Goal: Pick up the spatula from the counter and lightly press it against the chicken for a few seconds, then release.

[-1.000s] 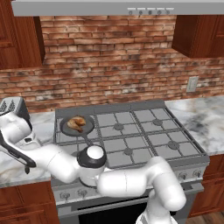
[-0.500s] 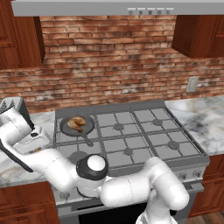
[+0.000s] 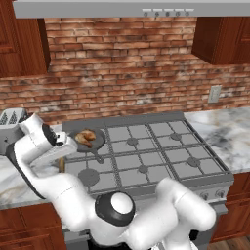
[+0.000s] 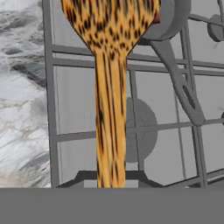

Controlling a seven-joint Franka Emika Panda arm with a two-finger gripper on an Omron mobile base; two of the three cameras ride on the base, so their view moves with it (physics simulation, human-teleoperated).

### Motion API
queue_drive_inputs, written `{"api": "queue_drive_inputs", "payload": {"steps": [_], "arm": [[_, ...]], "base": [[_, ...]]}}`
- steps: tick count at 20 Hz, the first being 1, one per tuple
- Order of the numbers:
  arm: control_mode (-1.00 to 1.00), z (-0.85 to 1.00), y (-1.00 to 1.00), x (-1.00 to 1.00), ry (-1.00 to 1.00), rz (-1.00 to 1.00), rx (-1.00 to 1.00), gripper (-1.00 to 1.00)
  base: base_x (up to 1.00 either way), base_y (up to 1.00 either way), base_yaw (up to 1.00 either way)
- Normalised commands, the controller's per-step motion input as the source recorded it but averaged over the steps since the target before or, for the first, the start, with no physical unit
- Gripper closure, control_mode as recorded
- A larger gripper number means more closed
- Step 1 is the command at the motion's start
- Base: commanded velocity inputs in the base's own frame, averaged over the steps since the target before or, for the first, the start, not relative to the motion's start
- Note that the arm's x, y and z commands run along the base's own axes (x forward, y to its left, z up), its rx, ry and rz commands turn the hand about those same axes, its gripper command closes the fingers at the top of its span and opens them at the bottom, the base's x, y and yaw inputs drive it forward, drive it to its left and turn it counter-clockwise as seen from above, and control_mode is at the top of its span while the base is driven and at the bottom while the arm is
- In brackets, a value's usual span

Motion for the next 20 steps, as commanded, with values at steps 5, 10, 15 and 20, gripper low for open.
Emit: {"api": "queue_drive_inputs", "payload": {"steps": [5,10,15,20], "arm": [[-1.0,0.54,-0.76,-0.02,-0.11,0.0,0.09,1.0],[-1.0,0.68,-0.57,0.0,-0.01,0.0,0.17,1.0],[-1.0,0.6,-0.34,0.04,0.02,0.0,0.15,1.0],[-1.0,0.19,-0.2,0.12,0.05,0.0,0.03,1.0]], "base": [[0.0,0.0,0.0],[0.0,0.0,0.0],[0.0,0.0,0.0],[0.0,0.0,0.0]]}}
